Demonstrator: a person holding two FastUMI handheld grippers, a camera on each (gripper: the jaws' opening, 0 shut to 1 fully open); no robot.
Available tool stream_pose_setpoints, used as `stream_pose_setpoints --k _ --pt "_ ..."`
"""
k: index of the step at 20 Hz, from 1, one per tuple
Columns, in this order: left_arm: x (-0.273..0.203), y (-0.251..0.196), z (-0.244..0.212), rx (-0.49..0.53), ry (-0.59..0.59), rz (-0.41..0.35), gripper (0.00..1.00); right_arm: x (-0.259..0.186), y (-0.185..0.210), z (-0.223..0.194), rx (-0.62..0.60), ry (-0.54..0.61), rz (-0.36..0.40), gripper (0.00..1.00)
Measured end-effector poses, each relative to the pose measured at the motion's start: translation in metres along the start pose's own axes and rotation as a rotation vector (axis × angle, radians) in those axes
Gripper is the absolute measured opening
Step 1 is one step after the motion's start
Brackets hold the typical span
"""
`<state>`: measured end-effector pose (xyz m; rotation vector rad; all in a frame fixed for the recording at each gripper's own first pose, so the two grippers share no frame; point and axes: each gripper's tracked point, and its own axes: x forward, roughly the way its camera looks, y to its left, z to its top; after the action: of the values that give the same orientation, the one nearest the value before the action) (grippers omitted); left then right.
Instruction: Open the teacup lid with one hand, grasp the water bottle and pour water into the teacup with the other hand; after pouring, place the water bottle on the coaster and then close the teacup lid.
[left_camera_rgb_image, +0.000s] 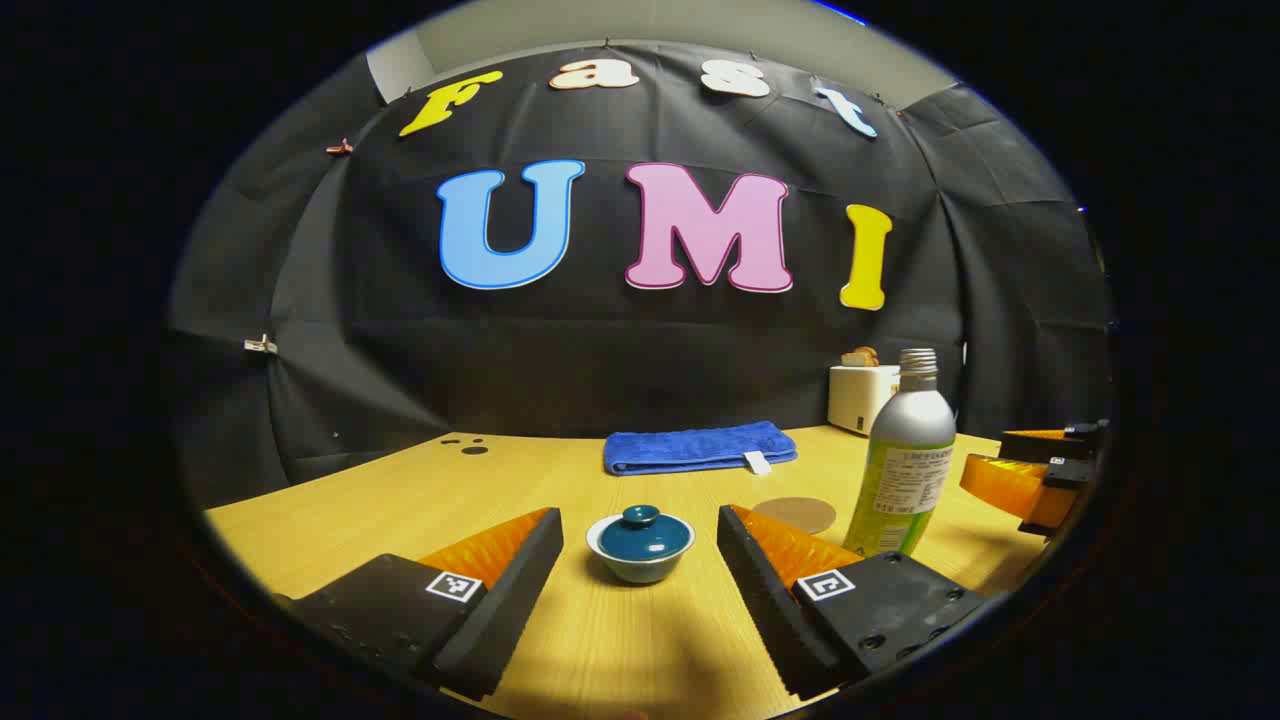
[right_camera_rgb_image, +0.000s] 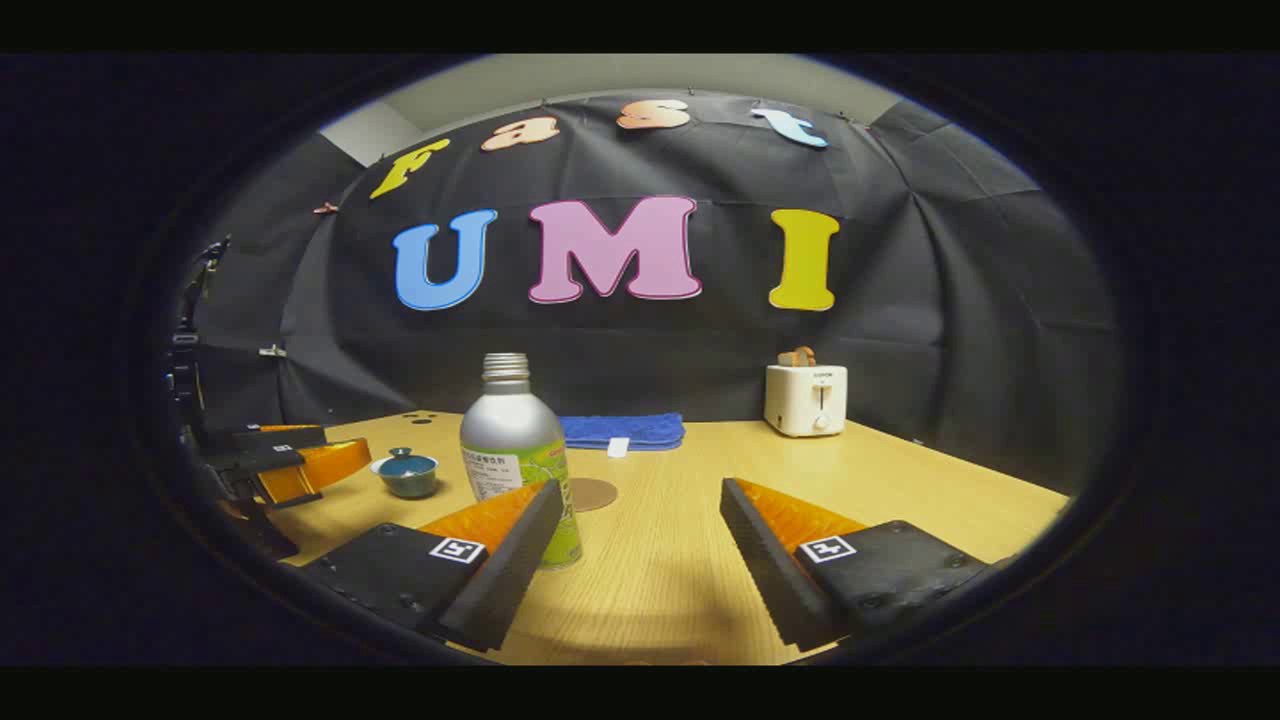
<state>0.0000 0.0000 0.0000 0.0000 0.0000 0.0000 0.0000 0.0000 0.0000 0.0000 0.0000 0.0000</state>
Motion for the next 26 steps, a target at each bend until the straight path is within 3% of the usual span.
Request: stream_pose_setpoints --k 19,26 --pt "0.002 -0.002 0.0 0.0 0.001 -0.003 0.99 0.0 0.0 -0.001 -0.001 -0.001 0.004 0.98" --pt "0.028 0.0 -0.001 0.0 0.007 -0.039 0.99 -0.001 0.002 -0.001 0.0 -0.001 0.02 0.98"
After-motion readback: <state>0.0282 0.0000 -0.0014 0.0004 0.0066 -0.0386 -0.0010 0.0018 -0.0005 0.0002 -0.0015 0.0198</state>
